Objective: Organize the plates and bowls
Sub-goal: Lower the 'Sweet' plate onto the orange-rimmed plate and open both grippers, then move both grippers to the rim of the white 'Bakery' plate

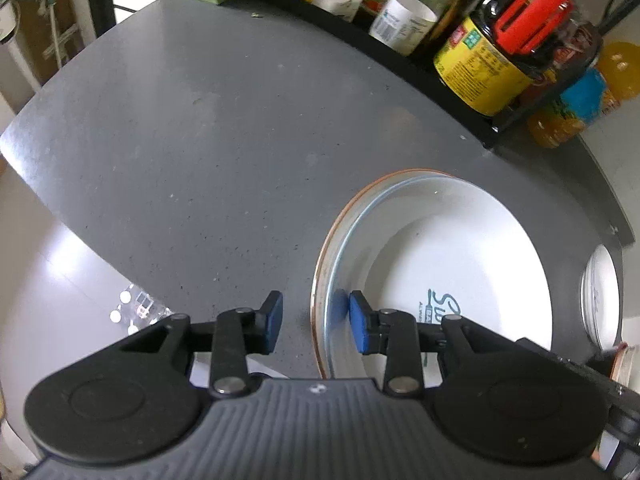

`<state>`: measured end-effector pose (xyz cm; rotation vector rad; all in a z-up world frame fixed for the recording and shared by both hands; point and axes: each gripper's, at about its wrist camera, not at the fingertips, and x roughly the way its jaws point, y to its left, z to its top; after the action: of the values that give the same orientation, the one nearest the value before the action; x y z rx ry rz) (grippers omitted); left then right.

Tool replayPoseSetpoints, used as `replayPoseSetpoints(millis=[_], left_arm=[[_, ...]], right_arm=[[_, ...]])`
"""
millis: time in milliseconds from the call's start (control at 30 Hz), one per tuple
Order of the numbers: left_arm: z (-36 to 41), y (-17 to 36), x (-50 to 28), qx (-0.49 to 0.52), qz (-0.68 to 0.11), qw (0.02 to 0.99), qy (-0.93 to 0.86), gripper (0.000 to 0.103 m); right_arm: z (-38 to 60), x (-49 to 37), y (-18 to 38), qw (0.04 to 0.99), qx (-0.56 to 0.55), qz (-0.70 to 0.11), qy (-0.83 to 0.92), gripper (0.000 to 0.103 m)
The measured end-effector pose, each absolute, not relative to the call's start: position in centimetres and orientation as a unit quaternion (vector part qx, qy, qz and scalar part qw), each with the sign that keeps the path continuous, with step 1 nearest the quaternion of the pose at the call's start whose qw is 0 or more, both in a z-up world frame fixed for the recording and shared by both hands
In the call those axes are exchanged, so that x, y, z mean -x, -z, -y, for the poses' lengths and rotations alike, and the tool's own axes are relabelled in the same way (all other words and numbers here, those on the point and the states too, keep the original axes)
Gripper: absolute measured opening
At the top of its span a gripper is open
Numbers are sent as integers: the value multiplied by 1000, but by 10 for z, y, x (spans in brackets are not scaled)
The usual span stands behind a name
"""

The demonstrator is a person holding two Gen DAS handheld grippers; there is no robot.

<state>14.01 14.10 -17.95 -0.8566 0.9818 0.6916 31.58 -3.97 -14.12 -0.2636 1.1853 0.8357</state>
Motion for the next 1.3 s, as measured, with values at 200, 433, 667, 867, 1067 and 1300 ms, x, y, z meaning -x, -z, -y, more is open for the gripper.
replayPoseSetpoints(millis=[200,433,667,867,1067,1300], left_arm=[[-142,180,-137,384,-446,745,-313,34],[-137,171,-139,365,-449,746,-330,34],[-140,151,-132,370,-443,746,-333,43],[-128,140,-130,357,-448,750,-332,73],[-111,129,-130,359,-445,760,-309,81],[-89,98,-128,321,-430,793,-287,87]], right_arm=[[35,-314,145,740,131,-540,-380,18],[33,-313,142,737,133,-552,-367,26],[47,-309,127,738,97,-556,-371,53],[60,-301,110,746,77,-547,-372,60],[77,-291,82,765,60,-523,-371,79],[106,-282,51,791,30,-500,-352,86]])
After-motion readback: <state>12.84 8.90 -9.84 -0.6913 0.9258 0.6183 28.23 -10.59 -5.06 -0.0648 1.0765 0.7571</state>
